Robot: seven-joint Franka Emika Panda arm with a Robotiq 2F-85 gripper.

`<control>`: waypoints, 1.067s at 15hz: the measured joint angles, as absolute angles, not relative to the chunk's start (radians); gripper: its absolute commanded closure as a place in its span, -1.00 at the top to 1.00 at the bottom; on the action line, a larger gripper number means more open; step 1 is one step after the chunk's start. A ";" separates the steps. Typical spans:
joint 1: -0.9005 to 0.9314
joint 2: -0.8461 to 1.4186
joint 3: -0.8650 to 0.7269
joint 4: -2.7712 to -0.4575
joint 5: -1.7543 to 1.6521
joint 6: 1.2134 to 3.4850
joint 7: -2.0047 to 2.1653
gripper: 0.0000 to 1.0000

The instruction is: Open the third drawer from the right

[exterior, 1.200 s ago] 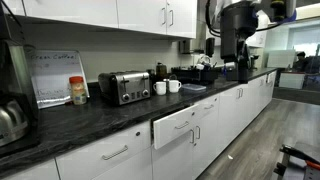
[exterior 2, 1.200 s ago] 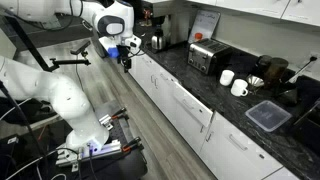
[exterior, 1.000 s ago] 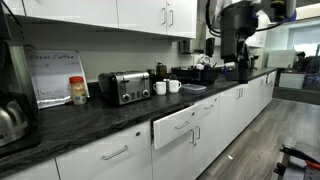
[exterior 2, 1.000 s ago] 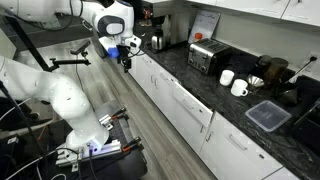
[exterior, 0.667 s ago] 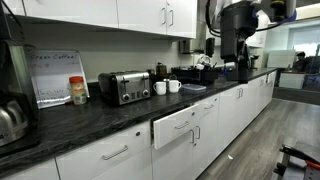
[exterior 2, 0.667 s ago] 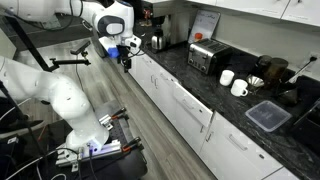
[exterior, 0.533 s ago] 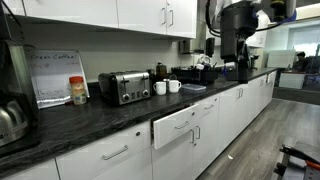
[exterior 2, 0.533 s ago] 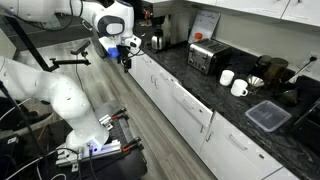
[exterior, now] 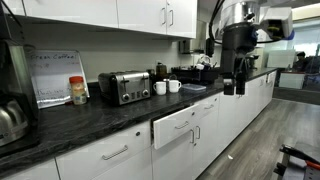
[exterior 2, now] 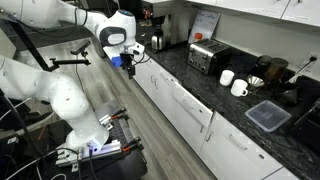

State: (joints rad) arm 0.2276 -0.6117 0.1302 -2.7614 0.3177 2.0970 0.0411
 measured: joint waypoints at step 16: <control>0.216 -0.408 -0.074 -2.773 0.271 2.371 -0.509 1.00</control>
